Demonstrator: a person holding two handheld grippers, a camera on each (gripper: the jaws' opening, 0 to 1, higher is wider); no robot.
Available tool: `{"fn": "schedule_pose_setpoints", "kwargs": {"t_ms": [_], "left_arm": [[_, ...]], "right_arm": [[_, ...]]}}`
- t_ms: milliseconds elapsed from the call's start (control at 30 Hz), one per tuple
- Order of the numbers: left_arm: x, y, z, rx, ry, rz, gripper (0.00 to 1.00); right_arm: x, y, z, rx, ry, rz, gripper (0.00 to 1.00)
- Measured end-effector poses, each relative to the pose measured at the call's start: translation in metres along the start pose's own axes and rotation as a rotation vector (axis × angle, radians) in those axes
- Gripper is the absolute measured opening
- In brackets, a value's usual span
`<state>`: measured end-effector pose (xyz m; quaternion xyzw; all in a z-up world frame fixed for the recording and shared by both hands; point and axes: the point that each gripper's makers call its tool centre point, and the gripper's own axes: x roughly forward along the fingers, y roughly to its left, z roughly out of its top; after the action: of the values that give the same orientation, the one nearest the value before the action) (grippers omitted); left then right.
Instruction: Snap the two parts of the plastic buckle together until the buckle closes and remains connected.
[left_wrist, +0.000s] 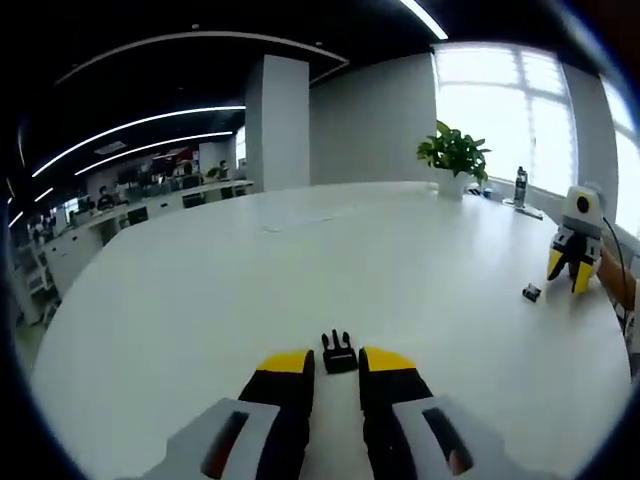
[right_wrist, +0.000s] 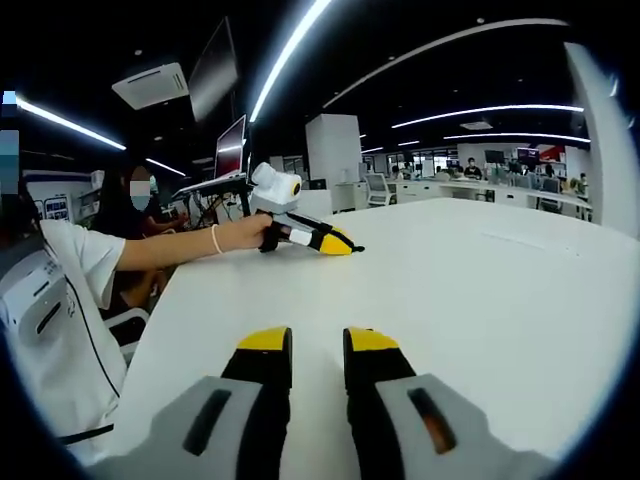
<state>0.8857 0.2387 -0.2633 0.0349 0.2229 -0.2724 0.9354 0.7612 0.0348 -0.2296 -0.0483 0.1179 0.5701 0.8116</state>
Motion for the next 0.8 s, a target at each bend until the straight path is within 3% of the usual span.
{"fn": "schedule_pose_setpoints", "kwargs": {"t_ms": [400,800], "left_arm": [[-0.001,-0.003,-0.002,0.014,0.004,-0.035,0.12],[-0.012,-0.021,-0.004,0.037,0.011,-0.116,0.11]], "right_arm": [[0.001,0.0,0.0,0.001,0.001,-0.002,0.2],[0.002,-0.002,0.002,-0.003,0.001,-0.009,0.2]]}}
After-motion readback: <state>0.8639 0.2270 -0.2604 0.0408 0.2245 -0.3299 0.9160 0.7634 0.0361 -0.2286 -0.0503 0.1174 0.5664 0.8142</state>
